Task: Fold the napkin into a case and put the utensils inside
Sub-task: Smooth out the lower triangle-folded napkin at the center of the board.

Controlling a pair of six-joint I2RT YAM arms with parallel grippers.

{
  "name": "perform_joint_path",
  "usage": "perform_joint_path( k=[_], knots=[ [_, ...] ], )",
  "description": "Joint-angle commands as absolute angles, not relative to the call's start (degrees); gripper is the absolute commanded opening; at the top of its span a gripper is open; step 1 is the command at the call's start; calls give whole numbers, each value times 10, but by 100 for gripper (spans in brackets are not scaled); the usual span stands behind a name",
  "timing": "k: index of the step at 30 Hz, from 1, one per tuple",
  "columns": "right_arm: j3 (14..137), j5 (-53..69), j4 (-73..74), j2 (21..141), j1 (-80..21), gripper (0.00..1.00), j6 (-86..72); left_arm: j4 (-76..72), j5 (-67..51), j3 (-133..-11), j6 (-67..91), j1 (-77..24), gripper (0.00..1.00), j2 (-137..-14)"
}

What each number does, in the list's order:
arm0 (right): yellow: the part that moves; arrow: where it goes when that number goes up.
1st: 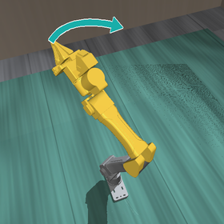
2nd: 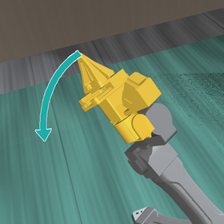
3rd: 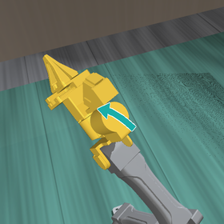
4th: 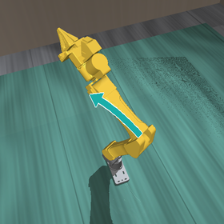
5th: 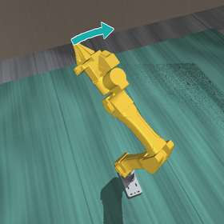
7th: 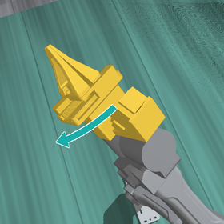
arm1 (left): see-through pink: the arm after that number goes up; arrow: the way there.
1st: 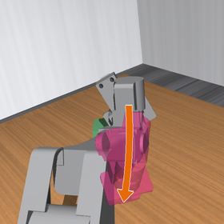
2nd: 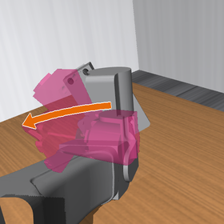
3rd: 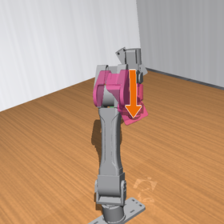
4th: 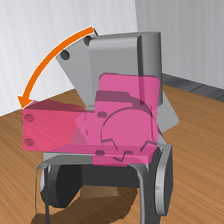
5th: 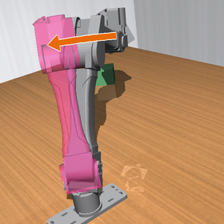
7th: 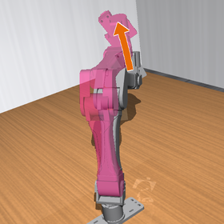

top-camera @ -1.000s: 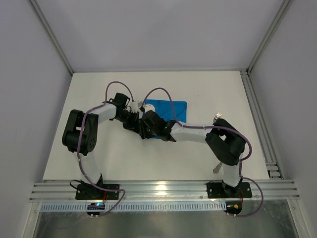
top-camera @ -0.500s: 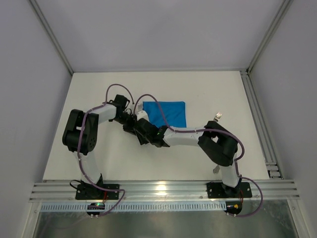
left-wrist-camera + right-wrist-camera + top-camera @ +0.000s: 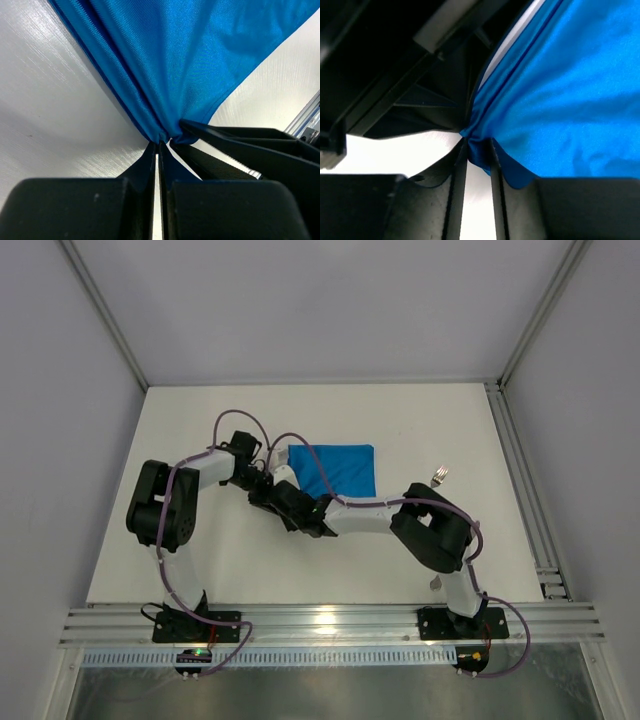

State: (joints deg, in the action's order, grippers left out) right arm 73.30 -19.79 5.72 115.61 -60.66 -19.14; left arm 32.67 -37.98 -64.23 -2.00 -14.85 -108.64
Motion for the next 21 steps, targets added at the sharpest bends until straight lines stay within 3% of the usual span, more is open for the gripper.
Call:
perform_joint_path(
  k=[1,5,21],
  knots=[
    [757,-210,65,1174,-610,24,-194,337,-372,-633,-33,-146,0,-1099],
    [758,-202,65,1169,-610,4,-196,336,-373,-633,-33,-146,0,-1098],
    [767,-143,30,1114,-594,4,-262,352,-381,-633,-42,-140,0,-1090]
  ],
)
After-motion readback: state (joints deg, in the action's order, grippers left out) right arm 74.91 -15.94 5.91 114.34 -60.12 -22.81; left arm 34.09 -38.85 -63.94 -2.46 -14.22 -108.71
